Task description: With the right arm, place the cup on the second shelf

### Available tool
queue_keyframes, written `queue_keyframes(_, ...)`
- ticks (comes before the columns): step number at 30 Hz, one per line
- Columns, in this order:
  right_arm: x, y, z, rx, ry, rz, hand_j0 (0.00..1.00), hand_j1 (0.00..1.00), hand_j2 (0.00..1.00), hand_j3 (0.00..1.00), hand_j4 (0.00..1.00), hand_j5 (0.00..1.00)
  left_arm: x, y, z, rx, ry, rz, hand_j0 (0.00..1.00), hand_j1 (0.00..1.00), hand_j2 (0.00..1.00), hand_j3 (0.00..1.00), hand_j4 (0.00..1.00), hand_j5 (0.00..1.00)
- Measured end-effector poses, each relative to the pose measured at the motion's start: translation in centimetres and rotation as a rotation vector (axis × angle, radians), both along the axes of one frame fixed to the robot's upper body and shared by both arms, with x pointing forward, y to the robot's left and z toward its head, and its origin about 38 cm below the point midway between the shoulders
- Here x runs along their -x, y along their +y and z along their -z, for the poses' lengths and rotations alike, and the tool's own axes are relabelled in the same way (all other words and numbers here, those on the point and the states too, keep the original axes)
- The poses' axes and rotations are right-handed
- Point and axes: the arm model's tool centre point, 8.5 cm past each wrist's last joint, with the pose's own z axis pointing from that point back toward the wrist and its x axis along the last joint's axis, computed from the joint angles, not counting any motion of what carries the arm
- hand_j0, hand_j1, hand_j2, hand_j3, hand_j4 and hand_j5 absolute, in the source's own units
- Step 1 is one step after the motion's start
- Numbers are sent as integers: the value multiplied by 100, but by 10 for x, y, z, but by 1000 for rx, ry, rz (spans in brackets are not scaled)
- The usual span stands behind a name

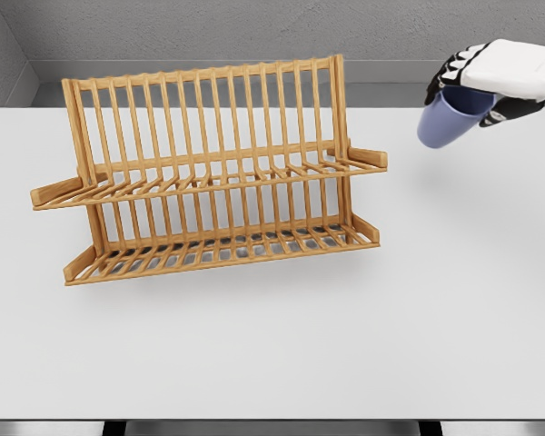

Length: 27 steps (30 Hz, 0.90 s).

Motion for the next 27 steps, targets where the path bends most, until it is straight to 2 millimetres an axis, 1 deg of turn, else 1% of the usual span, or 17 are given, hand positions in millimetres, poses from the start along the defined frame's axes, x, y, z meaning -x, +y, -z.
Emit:
queue_keyframes(7,8,18,-11,8,-39,-58,66,66,66,66,66,66,-1,0,0,0,-2,0,100,100,100,100,100,100)
queue_keyframes(11,15,28,-21,9,-72,-96,66,66,66,66,66,66,-1,0,0,0,-2,0,100,100,100,100,100,100)
queue_keyframes(24,46,77,-39,32,-160,-262,66,66,66,66,66,66,0,0,0,0,0,0,100,100,100,100,100,100)
queue_keyframes(27,53,85,-43,37,-177,-291,66,66,66,66,66,66,0,0,0,0,0,0,100,100,100,100,100,100)
